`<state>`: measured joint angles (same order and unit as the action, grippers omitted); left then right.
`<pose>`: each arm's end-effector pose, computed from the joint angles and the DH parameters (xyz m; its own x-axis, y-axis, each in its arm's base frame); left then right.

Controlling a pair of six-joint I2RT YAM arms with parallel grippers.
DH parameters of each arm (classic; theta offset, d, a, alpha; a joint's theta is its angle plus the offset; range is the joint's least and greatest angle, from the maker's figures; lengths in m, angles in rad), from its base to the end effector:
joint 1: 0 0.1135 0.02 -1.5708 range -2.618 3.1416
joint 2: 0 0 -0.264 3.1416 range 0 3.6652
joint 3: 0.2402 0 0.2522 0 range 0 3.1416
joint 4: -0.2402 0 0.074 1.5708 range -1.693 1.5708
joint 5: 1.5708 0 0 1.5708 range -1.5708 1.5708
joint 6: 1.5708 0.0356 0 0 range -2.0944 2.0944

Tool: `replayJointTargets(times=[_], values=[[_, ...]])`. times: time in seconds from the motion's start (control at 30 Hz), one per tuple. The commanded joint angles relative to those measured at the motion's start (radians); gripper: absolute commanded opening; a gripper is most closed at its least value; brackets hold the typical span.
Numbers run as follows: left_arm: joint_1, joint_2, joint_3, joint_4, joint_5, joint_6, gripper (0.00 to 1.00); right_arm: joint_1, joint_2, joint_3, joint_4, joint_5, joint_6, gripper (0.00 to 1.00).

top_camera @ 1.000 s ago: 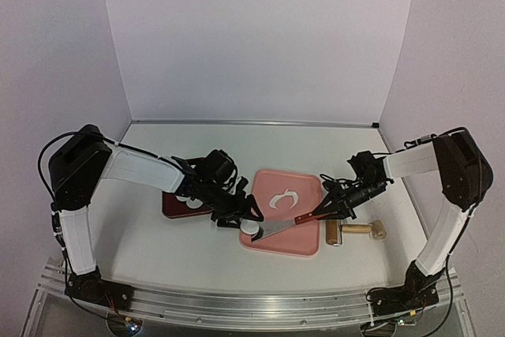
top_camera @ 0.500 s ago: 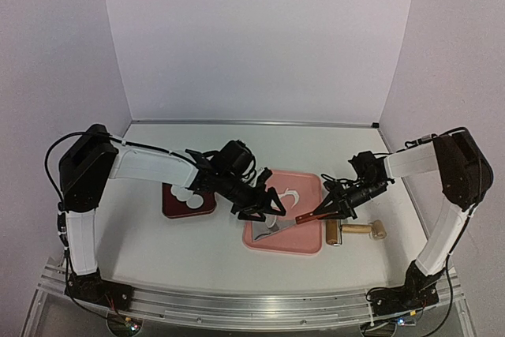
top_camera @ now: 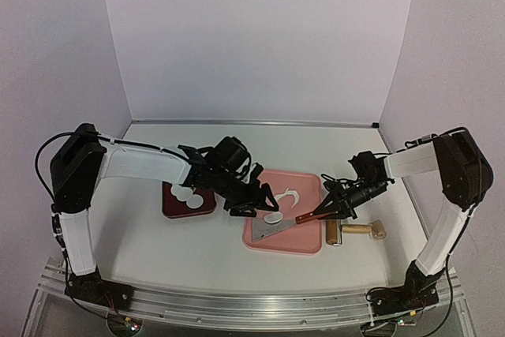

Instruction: Roll out the dumpling wrappers from the dough

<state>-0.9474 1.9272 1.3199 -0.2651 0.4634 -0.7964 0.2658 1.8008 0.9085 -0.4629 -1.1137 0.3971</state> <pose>0.2297 -0.3467 0.1893 -0.9518 0.2283 -0.2049 0.3056 0.6465 -0.6990 0.2809 0.1096 0.1299 -0.9857 -0.0914 0.1417 0.0868 0.4455 0.8911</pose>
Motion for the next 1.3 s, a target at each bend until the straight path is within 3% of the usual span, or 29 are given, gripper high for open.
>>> replayJointTargets(times=[0.0, 0.27, 0.53, 0.9, 1.27], values=[[0.003, -0.061, 0.011, -0.054, -0.087, -0.031, 0.75, -0.026, 0.044, -0.053, -0.088, 0.372, 0.082, 0.0], [0.004, -0.015, 0.045, -0.085, -0.166, -0.056, 0.75, -0.091, -0.055, -0.117, -0.093, 0.406, 0.137, 0.0], [0.014, 0.121, 0.22, -0.248, -0.278, -0.006, 0.7, -0.14, -0.095, -0.175, -0.144, 0.431, 0.153, 0.0], [0.045, 0.119, 0.185, -0.229, -0.286, -0.012, 0.69, -0.199, -0.184, -0.245, -0.243, 0.463, 0.137, 0.0], [0.065, 0.206, 0.238, -0.225, -0.288, 0.038, 0.58, -0.295, -0.337, -0.27, -0.332, 0.569, 0.152, 0.0]])
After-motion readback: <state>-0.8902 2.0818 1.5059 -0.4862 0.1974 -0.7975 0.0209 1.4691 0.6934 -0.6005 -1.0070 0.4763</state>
